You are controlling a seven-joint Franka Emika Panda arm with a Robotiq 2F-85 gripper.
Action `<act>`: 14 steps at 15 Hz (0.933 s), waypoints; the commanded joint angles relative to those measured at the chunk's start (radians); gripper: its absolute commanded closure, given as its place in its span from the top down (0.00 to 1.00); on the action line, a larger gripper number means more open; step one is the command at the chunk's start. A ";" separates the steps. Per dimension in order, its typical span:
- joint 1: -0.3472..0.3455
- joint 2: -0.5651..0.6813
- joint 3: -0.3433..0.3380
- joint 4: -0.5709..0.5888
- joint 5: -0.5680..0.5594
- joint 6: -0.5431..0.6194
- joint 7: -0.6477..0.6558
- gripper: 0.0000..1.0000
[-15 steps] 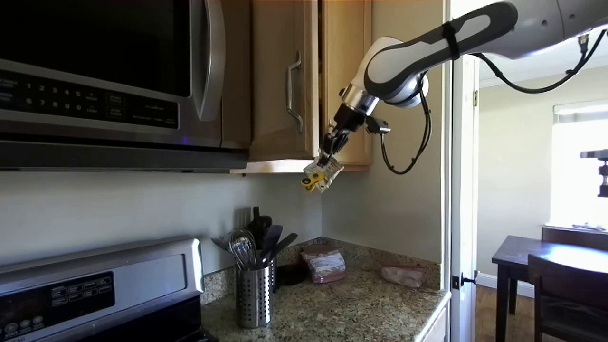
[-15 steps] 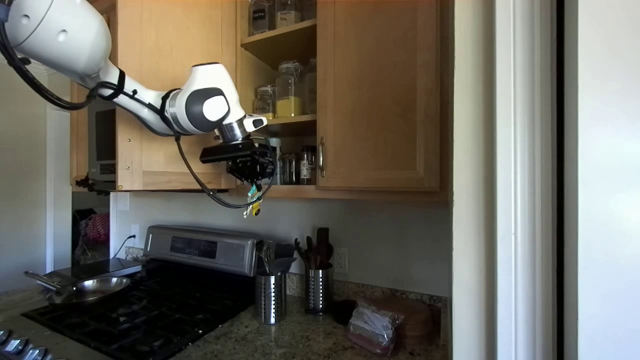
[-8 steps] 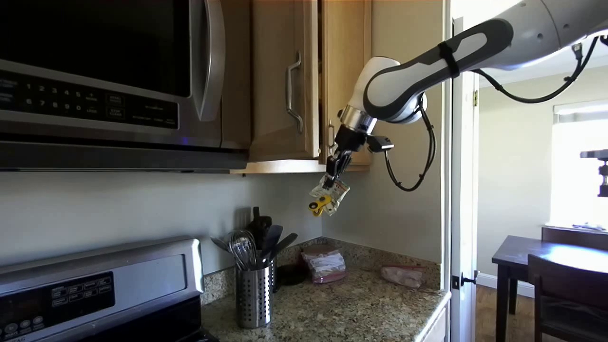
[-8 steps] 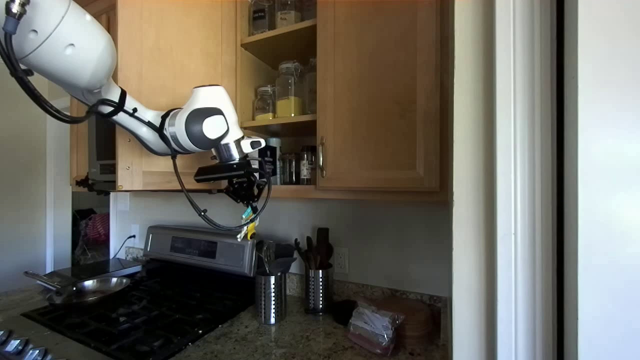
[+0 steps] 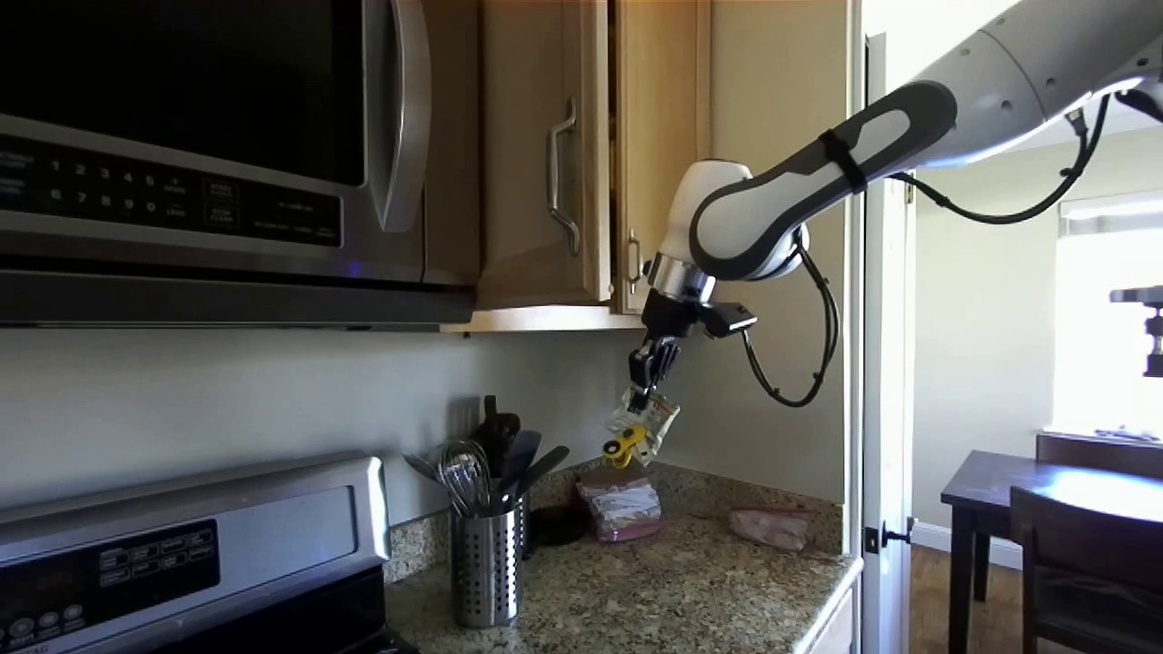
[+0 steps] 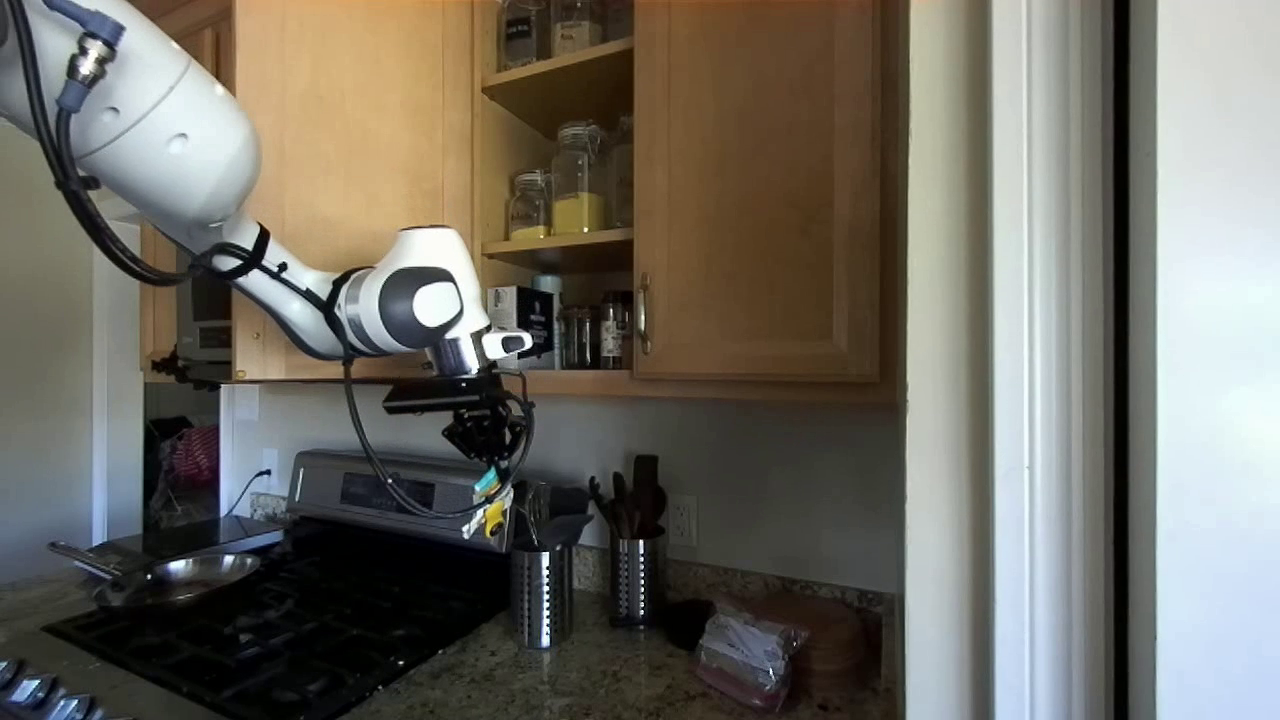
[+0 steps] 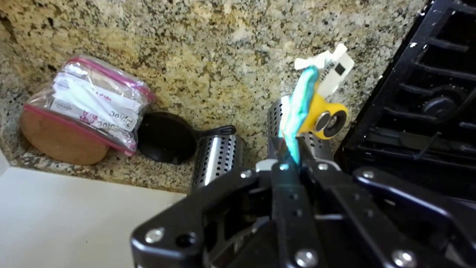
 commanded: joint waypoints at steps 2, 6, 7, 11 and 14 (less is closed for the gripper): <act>0.013 0.087 -0.013 -0.005 -0.029 0.074 0.067 0.06; 0.014 0.177 -0.029 -0.003 -0.064 0.169 0.118 0.06; 0.016 0.203 -0.038 -0.001 -0.088 0.194 0.143 0.06; 0.035 0.287 -0.080 0.012 -0.173 0.245 0.231 0.06; 0.054 0.336 -0.110 0.026 -0.206 0.253 0.275 0.06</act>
